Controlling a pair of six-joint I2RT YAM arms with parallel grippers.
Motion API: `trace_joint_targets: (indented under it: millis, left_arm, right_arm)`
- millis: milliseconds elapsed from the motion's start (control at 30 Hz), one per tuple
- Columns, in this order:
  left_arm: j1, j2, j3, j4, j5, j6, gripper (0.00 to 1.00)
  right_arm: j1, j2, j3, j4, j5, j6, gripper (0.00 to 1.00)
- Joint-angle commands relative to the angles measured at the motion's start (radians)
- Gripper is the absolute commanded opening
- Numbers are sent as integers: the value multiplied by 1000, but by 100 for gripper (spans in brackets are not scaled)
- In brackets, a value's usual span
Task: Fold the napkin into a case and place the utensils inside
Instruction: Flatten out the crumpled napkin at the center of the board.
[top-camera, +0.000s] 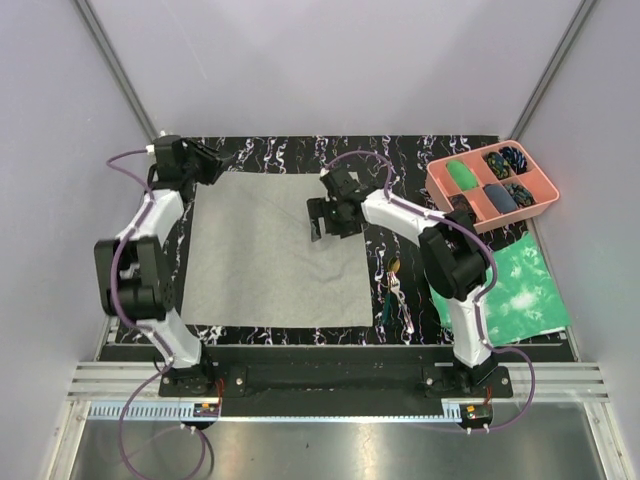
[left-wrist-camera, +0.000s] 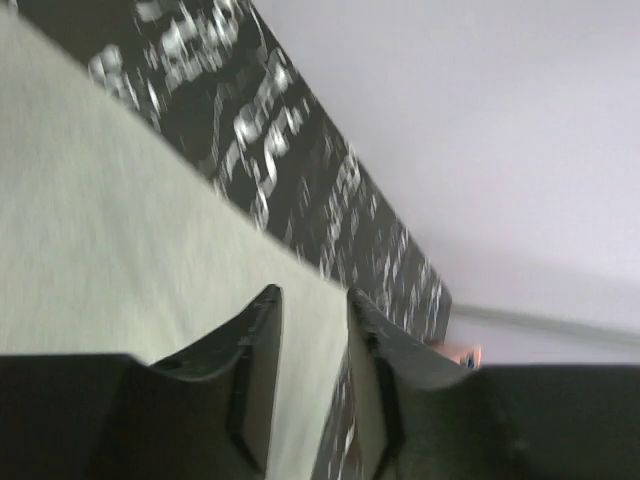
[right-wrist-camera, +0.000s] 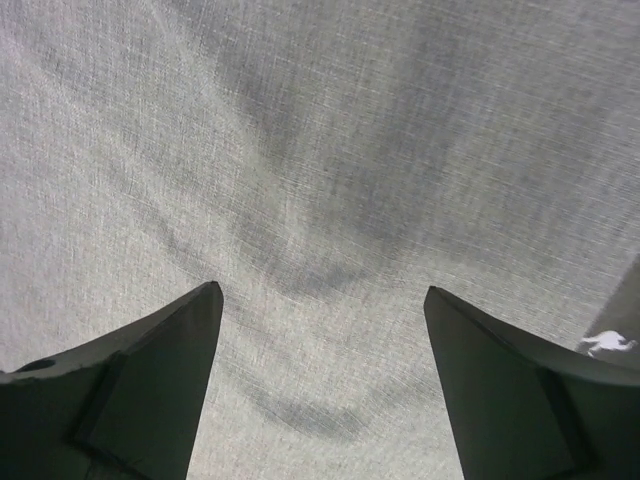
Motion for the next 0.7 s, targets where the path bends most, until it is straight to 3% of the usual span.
trace_joint_targets:
  millis: [0, 67, 300, 433, 667]
  left_arm:
    - [-31, -248, -247, -221, 31, 124, 41]
    - [-63, -297, -313, -275, 19, 162, 48]
    - [-183, -328, -437, -421, -145, 255, 46]
    - [-180, -223, -401, -444, -195, 278, 47]
    - [-169, -37, -258, -455, -145, 258, 47]
  right_arm:
    - [-7, -74, 23, -83, 66, 0, 98]
    - [-5, -77, 15, -94, 75, -1, 100]
    - [-5, -40, 4, -36, 178, -38, 93]
    - [-10, 22, 53, -13, 229, -66, 93]
    - [-66, 176, 206, -14, 287, -78, 91]
